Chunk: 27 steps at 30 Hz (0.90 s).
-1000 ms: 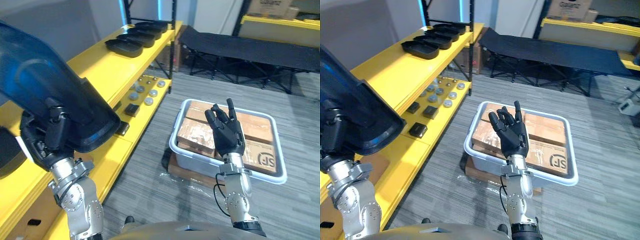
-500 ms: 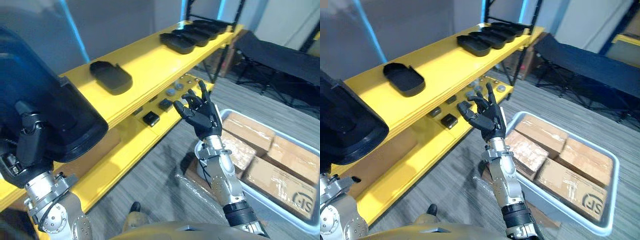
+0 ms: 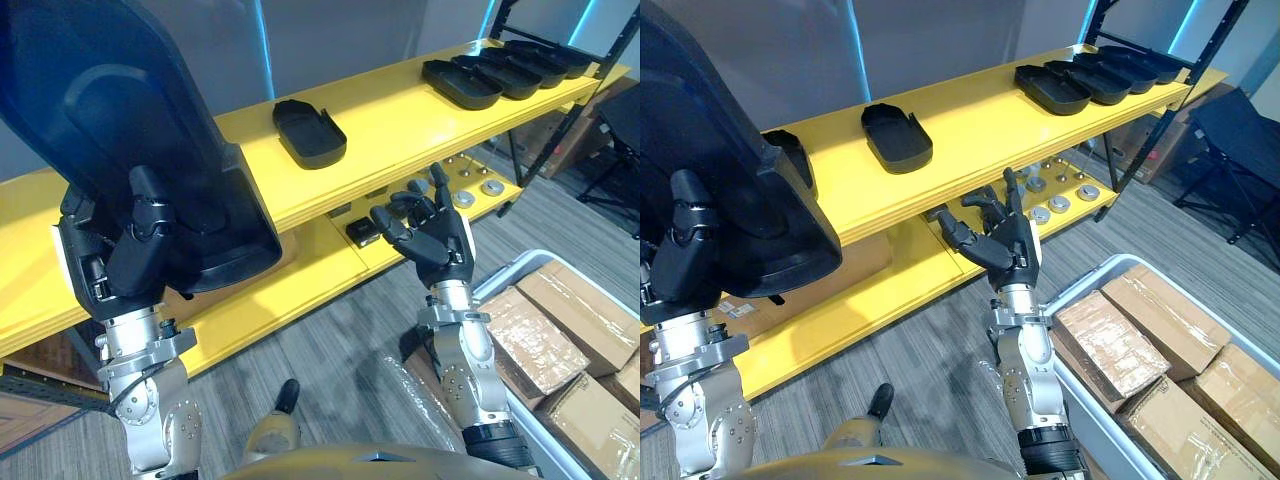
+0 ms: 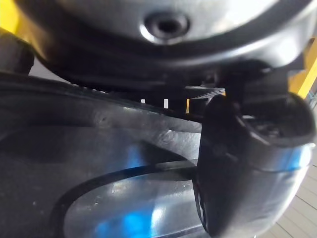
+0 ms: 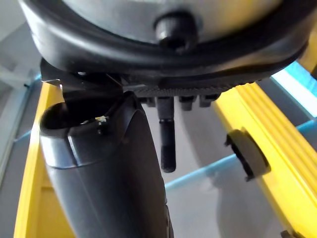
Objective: Walk over and take three plastic housings, then place them on the shelf
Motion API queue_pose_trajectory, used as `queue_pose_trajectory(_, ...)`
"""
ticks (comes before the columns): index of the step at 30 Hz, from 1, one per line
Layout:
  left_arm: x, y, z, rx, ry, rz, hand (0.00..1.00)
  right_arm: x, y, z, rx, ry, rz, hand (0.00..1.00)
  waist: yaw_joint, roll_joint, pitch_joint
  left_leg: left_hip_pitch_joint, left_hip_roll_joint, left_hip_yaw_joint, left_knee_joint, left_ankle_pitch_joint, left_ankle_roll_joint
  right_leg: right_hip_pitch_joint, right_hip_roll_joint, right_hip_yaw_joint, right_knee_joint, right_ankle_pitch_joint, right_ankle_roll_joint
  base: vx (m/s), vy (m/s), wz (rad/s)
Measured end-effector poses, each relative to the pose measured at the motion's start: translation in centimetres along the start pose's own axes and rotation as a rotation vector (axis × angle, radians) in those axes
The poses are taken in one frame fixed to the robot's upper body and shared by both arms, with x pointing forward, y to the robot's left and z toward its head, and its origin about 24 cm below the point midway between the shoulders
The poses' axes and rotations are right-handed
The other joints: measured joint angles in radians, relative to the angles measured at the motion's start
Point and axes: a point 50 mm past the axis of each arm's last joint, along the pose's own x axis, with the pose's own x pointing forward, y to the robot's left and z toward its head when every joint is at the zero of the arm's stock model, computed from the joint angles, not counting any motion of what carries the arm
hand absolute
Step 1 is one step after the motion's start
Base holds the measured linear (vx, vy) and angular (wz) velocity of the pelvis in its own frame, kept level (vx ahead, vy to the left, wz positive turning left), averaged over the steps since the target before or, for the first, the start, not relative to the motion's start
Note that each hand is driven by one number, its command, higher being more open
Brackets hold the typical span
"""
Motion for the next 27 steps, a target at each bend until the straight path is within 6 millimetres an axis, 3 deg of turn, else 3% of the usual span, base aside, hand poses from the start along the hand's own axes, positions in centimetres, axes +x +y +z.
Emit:
queue_pose_trajectory(5,-0.2,0.3,0.1,0.006,0.001,0.045,0.00,0.2,0.5,0.7,-0.004,-0.030,0.060,1.00,-0.009,0.003,0.012,-0.001,0.002,0.030,0.024,-0.016,0.016,0.001,-0.001,0.015,-0.009,0.006,0.008,-0.04,0.013,-0.11)
queue_pose_trajectory(9,-0.5,0.6,0.1,0.006,-0.004,0.102,0.00,0.7,1.2,1.5,0.011,-0.072,0.121,1.00,-0.005,0.010,0.057,-0.047,-0.012,0.069,0.148,-0.081,0.024,0.001,-0.020,0.019,0.008,-0.001,-0.001,-0.04,0.053,-0.05)
queue_pose_trajectory(13,-0.5,1.1,0.5,0.039,-0.032,0.137,0.00,1.4,1.7,2.2,0.032,-0.130,0.137,1.00,0.009,0.010,0.102,-0.118,-0.056,0.099,0.396,-0.218,0.047,0.035,-0.065,0.022,0.036,-0.022,0.025,0.01,0.131,-0.01)
queue_pose_trajectory(15,-0.4,1.3,1.0,0.058,-0.049,0.143,0.00,1.5,1.9,2.6,0.039,-0.174,0.124,1.00,0.024,-0.005,0.104,-0.140,-0.080,0.139,0.490,-0.291,0.066,0.076,-0.098,0.008,0.015,-0.028,0.020,0.10,0.194,0.06)
queue_pose_trajectory(16,-0.3,1.4,1.1,0.062,-0.059,0.144,0.00,1.5,1.7,2.8,0.034,-0.192,0.112,1.00,0.023,-0.006,0.104,-0.141,-0.083,0.162,0.515,-0.315,0.076,0.087,-0.107,0.009,0.043,-0.009,0.001,0.15,0.153,0.14)
queue_pose_trajectory(17,-0.3,1.5,1.2,0.067,-0.062,0.148,0.00,1.5,1.5,2.9,0.031,-0.197,0.101,1.00,0.028,0.002,0.103,-0.143,-0.089,0.160,0.534,-0.331,0.082,0.044,-0.128,0.017,0.151,0.020,-0.055,0.15,0.226,0.19)
queue_pose_trajectory(18,-0.3,1.7,1.4,0.078,-0.063,0.152,0.00,1.3,1.5,2.8,0.036,-0.199,0.094,1.00,0.031,0.001,0.100,-0.132,-0.096,0.160,0.518,-0.334,0.093,-0.038,-0.159,0.031,0.295,0.088,-0.138,0.13,0.234,0.18)
queue_pose_trajectory(19,-0.3,2.0,1.5,0.091,-0.069,0.152,0.00,1.3,1.6,2.8,0.039,-0.202,0.097,1.00,0.033,-0.001,0.099,-0.118,-0.098,0.161,0.497,-0.333,0.101,-0.086,-0.176,0.039,0.364,0.156,-0.183,0.13,0.246,0.07)
queue_pose_trajectory(20,-0.2,2.4,1.9,0.116,-0.079,0.155,0.00,1.3,1.9,2.7,0.051,-0.205,0.097,1.00,0.033,-0.013,0.094,-0.084,-0.102,0.165,0.444,-0.323,0.117,-0.140,-0.195,0.061,0.435,0.277,-0.193,0.21,0.171,0.03)
queue_pose_trajectory(21,0.0,2.6,2.2,0.131,-0.088,0.157,0.00,1.4,2.3,2.6,0.062,-0.206,0.109,1.00,0.032,-0.019,0.090,-0.060,-0.097,0.157,0.402,-0.310,0.135,-0.167,-0.198,0.077,0.471,0.311,-0.177,0.30,0.141,0.02)
queue_pose_trajectory(22,0.1,2.9,2.5,0.143,-0.098,0.166,0.00,1.7,2.8,2.7,0.064,-0.211,0.143,1.00,0.031,-0.013,0.094,-0.024,-0.092,0.144,0.361,-0.297,0.157,-0.195,-0.174,0.075,0.498,0.207,-0.148,0.27,0.074,0.08)
queue_pose_trajectory(24,0.2,3.2,2.7,0.134,-0.111,0.181,0.00,2.7,3.3,3.6,0.038,-0.244,0.206,1.00,0.028,-0.002,0.088,0.024,-0.074,0.126,0.307,-0.291,0.164,-0.207,-0.081,0.051,0.371,0.091,-0.119,0.24,0.072,0.16)
queue_pose_trajectory(27,1.6,3.0,2.3,0.100,-0.133,0.153,0.00,4.2,3.7,5.7,-0.012,-0.341,0.260,1.00,0.012,-0.001,0.086,0.040,-0.087,0.073,0.285,-0.294,0.161,-0.250,0.016,0.125,0.175,0.083,-0.114,0.16,0.000,0.59)
